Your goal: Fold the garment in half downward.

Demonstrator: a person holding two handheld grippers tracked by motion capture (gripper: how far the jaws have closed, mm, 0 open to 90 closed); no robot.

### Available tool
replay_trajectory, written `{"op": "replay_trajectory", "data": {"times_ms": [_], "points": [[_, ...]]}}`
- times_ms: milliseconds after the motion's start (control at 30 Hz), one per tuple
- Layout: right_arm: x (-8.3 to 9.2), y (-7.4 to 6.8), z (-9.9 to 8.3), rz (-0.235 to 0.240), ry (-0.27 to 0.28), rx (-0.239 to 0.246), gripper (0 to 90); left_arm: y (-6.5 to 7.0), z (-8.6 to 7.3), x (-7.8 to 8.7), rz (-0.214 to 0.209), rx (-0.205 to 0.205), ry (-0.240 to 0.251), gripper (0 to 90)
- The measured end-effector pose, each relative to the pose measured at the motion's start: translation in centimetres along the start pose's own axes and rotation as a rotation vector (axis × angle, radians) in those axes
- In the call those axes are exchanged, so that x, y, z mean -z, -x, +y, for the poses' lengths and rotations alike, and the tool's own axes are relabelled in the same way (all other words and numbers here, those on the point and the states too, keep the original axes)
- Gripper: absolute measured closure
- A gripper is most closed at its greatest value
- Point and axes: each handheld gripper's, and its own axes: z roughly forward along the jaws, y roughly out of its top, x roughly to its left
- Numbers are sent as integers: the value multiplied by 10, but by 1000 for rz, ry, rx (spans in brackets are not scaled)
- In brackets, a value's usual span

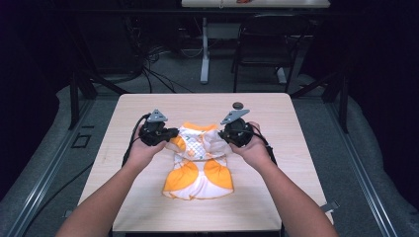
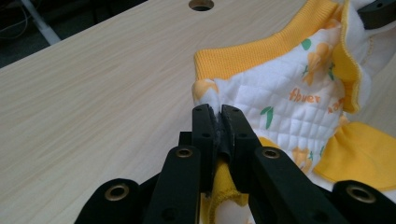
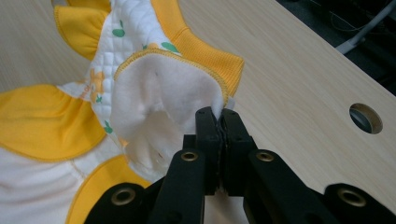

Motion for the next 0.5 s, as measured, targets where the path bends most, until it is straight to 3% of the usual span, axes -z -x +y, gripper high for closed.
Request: {"op": "replay_trajectory", "data": {"times_ms": [333, 500], "points": [[-2, -11, -13, 19, -17, 10, 873, 9, -20, 1, -24, -1, -9, 850], [-5, -18, -22, 37, -20, 4, 873, 12, -32, 0, -42, 22, -4, 850]]}}
